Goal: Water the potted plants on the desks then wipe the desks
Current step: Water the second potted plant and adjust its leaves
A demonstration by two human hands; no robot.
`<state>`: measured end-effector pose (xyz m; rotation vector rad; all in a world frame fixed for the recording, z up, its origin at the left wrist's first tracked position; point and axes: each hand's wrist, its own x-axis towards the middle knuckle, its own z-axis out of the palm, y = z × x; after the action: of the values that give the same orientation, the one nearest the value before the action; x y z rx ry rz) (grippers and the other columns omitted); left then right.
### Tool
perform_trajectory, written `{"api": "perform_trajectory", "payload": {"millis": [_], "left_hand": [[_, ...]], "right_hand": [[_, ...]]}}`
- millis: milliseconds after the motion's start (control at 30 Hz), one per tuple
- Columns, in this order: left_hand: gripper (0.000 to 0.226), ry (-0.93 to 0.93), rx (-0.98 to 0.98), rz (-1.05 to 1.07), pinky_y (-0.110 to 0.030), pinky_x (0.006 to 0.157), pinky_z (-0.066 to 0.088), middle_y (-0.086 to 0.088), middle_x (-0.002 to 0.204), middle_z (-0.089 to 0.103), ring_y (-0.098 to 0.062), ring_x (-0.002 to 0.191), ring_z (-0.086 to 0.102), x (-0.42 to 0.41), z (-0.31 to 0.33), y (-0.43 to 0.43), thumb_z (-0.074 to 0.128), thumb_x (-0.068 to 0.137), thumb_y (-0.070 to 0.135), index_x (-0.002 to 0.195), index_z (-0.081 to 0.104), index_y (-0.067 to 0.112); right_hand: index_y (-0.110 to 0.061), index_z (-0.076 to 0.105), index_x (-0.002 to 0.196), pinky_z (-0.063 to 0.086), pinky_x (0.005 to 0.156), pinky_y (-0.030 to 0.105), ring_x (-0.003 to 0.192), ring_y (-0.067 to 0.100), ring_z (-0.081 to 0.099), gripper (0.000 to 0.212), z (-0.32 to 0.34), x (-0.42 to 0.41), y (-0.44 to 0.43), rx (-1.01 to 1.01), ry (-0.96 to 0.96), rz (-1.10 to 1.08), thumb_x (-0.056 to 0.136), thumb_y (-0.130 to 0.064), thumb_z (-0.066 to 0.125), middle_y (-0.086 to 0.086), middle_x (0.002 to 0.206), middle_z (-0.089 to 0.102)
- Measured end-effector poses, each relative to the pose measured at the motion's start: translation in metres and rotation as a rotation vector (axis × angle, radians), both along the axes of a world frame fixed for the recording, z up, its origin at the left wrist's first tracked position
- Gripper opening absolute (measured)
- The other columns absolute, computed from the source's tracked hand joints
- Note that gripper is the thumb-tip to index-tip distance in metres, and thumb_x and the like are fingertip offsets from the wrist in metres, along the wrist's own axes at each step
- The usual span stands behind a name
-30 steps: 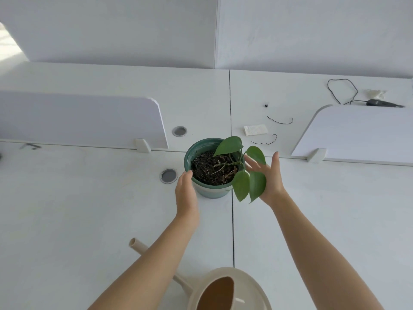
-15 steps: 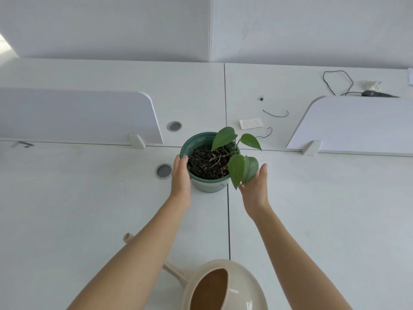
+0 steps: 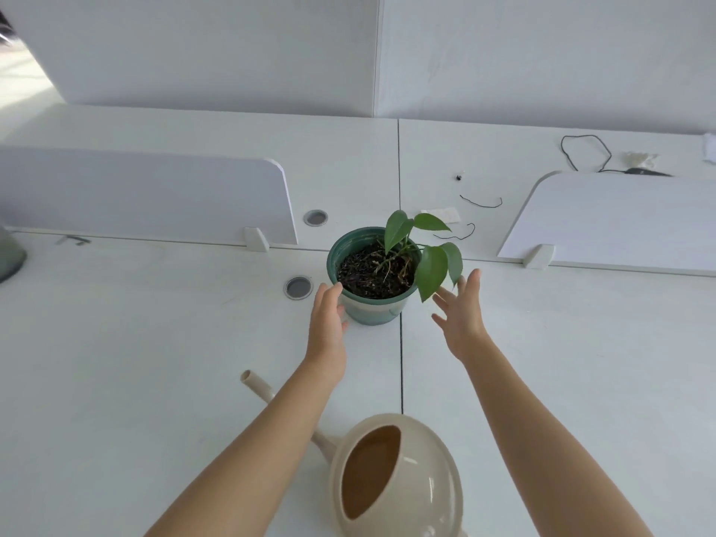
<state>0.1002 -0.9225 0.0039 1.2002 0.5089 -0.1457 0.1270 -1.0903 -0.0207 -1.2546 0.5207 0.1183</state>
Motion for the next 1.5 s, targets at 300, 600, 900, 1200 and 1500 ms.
{"api": "perform_trajectory", "payload": {"millis": [300,600,900,1200,1500], "left_hand": [[0.022,-0.206,0.149,0.253,-0.027,0.074,0.046,-0.004,0.087,0.065,-0.017,0.08,0.062,-0.103,0.026,0.078,0.041,0.092,0.011,0.091,0.063,0.016],[0.02,-0.028,0.162,0.388,-0.025,0.066,0.044,-0.006,0.089,0.062,-0.023,0.086,0.056,-0.137,-0.033,0.101,0.044,0.09,0.012,0.097,0.062,0.009],[0.038,-0.024,0.017,0.077,-0.038,0.102,0.035,-0.007,0.125,0.054,-0.019,0.115,0.05,-0.125,-0.054,0.082,0.032,0.097,0.03,0.132,0.041,0.018],[0.039,-0.115,-0.042,0.06,-0.036,0.081,0.046,-0.005,0.086,0.059,-0.02,0.082,0.059,-0.115,-0.049,0.063,0.042,0.096,0.027,0.134,0.038,0.017],[0.028,-0.124,-0.114,-0.173,-0.034,0.08,0.045,-0.004,0.085,0.055,-0.018,0.084,0.058,-0.131,-0.019,0.003,0.039,0.096,0.024,0.124,0.04,0.023]], "right_hand": [[-0.016,0.041,0.134,0.04,0.098,0.039,0.115,0.024,0.05,0.047,0.037,-0.119,-0.017,-0.182,-0.074,-0.006,0.097,-0.042,0.028,0.012,0.128,0.053],[-0.02,0.063,0.095,0.042,0.089,0.022,0.105,0.009,0.058,0.03,0.01,-0.227,0.009,-0.471,0.021,0.177,0.096,-0.032,0.036,-0.003,0.105,0.064],[-0.015,0.065,0.097,0.043,0.074,0.017,0.091,0.015,0.059,0.027,-0.004,-0.259,0.03,-0.526,0.086,0.166,0.092,-0.033,0.046,0.003,0.094,0.067],[-0.009,0.04,0.06,0.028,0.058,0.025,0.056,0.014,0.037,0.041,0.004,-0.244,0.036,-0.479,0.094,0.062,0.087,-0.033,0.057,0.001,0.058,0.034],[-0.01,0.038,0.056,0.023,0.052,0.023,0.047,0.007,0.031,0.043,0.023,-0.307,0.011,-0.478,0.063,-0.273,0.08,-0.038,0.059,-0.003,0.052,0.03]]}}
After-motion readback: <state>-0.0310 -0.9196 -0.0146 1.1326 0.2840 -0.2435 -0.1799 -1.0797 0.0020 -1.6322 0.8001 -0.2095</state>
